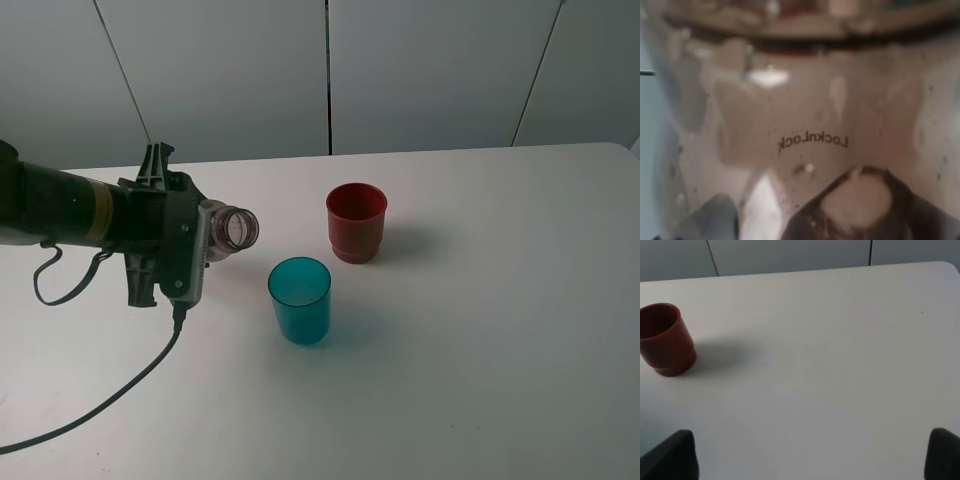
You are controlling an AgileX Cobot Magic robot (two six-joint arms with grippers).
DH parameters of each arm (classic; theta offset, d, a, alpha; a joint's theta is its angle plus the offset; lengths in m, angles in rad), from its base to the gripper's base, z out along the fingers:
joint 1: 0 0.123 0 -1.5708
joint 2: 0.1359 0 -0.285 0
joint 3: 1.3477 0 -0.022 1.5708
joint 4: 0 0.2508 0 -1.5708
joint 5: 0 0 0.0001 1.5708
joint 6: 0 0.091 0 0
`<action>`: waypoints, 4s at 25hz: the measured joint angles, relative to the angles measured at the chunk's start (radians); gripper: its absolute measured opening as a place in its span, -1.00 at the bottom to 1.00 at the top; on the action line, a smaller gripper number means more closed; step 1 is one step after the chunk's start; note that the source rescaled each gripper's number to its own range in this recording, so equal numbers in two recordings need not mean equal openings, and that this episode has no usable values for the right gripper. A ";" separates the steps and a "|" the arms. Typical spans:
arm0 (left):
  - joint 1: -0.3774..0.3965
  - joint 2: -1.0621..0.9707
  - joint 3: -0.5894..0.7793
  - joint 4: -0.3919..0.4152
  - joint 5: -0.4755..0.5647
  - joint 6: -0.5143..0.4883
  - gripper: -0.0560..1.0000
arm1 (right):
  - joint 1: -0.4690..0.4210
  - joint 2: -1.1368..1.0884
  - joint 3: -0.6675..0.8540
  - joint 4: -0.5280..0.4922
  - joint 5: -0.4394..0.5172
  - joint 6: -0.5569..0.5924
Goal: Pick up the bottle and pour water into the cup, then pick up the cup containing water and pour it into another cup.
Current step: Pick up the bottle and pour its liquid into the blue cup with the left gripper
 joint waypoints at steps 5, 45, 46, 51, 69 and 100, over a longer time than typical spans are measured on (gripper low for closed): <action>-0.043 0.008 -0.045 0.024 0.051 0.002 -0.88 | 0.000 0.000 0.000 0.000 0.000 -0.002; -0.143 0.105 -0.170 0.075 0.154 0.168 -0.88 | 0.000 0.000 0.000 0.000 0.000 -0.002; -0.143 0.105 -0.170 0.076 0.154 0.180 -0.88 | 0.000 0.000 0.000 0.000 0.000 -0.002; -0.153 0.105 -0.170 0.076 0.154 0.218 -0.88 | 0.000 0.000 0.000 0.000 0.000 -0.002; -0.193 0.105 -0.210 0.153 0.220 0.242 -0.88 | 0.000 0.000 0.000 0.000 0.000 -0.002; -0.208 0.105 -0.210 0.228 0.259 0.290 -0.88 | 0.000 0.000 0.000 0.000 0.000 -0.002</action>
